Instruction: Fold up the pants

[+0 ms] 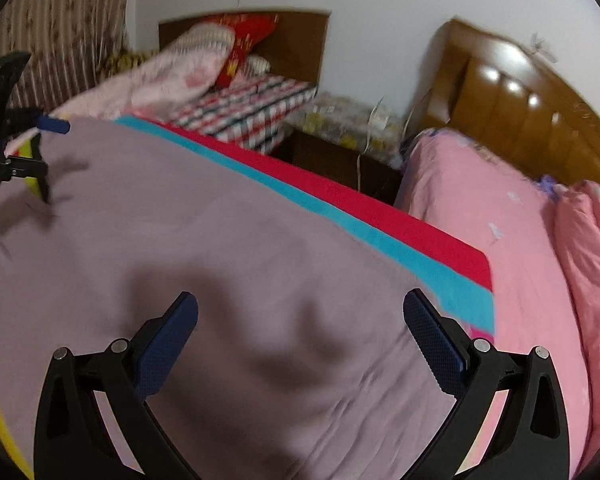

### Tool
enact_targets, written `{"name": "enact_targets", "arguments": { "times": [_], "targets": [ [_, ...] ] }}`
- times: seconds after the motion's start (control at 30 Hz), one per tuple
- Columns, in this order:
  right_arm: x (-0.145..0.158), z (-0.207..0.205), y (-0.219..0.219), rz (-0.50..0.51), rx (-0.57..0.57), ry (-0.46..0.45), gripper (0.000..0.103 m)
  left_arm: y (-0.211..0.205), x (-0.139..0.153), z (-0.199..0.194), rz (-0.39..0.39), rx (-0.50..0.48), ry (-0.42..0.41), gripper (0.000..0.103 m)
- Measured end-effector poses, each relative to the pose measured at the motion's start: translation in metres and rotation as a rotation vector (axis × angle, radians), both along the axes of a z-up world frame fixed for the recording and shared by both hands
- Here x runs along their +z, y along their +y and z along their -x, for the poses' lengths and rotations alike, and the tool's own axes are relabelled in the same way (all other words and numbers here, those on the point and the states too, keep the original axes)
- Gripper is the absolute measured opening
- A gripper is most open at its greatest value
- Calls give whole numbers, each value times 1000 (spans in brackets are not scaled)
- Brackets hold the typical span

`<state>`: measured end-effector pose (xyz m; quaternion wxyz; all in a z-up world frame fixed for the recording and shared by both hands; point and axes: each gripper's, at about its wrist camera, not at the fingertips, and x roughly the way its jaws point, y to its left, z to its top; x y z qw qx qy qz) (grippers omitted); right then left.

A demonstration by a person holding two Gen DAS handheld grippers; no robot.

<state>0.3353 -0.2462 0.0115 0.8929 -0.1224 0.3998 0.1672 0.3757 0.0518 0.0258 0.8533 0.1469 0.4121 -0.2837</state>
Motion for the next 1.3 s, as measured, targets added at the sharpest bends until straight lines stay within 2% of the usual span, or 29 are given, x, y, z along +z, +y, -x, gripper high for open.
{"name": "enact_targets", "arguments": {
  "times": [0.07, 0.13, 0.2, 0.37, 0.43, 0.47, 0.53, 0.57, 0.6, 0.63, 0.77, 0.87, 0.9, 0.93, 0.97, 1.03, 1.1, 1.17, 1.2, 1.3],
  "targets": [
    [-21, -41, -9, -20, 4, 83, 95, -5, -18, -35, -65, -55, 23, 101],
    [-35, -69, -17, -56, 5, 134, 87, -10, -34, -64, -103, -102, 42, 94],
    [-47, -99, -21, -66, 26, 172, 85, -10, -49, -88, -97, -132, 77, 88],
    [-64, -132, -12, -97, 133, 267, 84, -5, -74, -139, -72, -220, 161, 82],
    [-72, -143, -6, -67, 184, 305, 74, -5, -82, -154, -88, -242, 175, 75],
    [-71, -142, -6, -84, 218, 297, 68, -5, -84, -158, -91, -252, 178, 69],
    [-66, -134, -3, -86, 275, 273, 38, -3, -85, -171, -68, -275, 184, 67],
    [-62, -127, 0, -59, 300, 237, 29, -2, -84, -175, -57, -281, 188, 67],
    [-57, -118, 3, -15, 316, 185, 15, -2, -82, -177, -55, -284, 185, 67],
    [-51, -109, 2, 7, 308, 141, 14, -1, -82, -181, -58, -287, 181, 67],
    [-20, -72, -7, -24, 290, -9, 14, -5, -82, -191, -61, -300, 212, 67],
    [-8, -49, -3, -32, 279, -71, 14, -12, -88, -186, -85, -330, 232, 64],
    [-6, -39, -1, -28, 274, -81, 14, -12, -88, -183, -82, -327, 222, 42],
    [-4, -32, 1, -19, 269, -91, 14, -12, -85, -180, -61, -329, 230, 27],
    [-3, -27, 5, 0, 255, -106, 14, -12, -80, -174, -55, -325, 211, 18],
    [0, -24, 6, 13, 215, -119, 14, -12, -63, -151, -88, -295, 113, 14],
    [8, -8, 10, 25, 186, -153, 14, -9, -43, -126, -102, -272, 28, 12],
    [25, 13, 13, 20, 166, -199, 14, -3, -8, -82, -110, -251, -109, 12],
    [36, 28, 13, 8, 156, -228, 14, -1, 2, -67, -111, -244, -150, 12],
    [63, 76, 12, -7, 128, -300, 14, 6, 43, 10, -110, -230, -300, 12]
  ]
}}
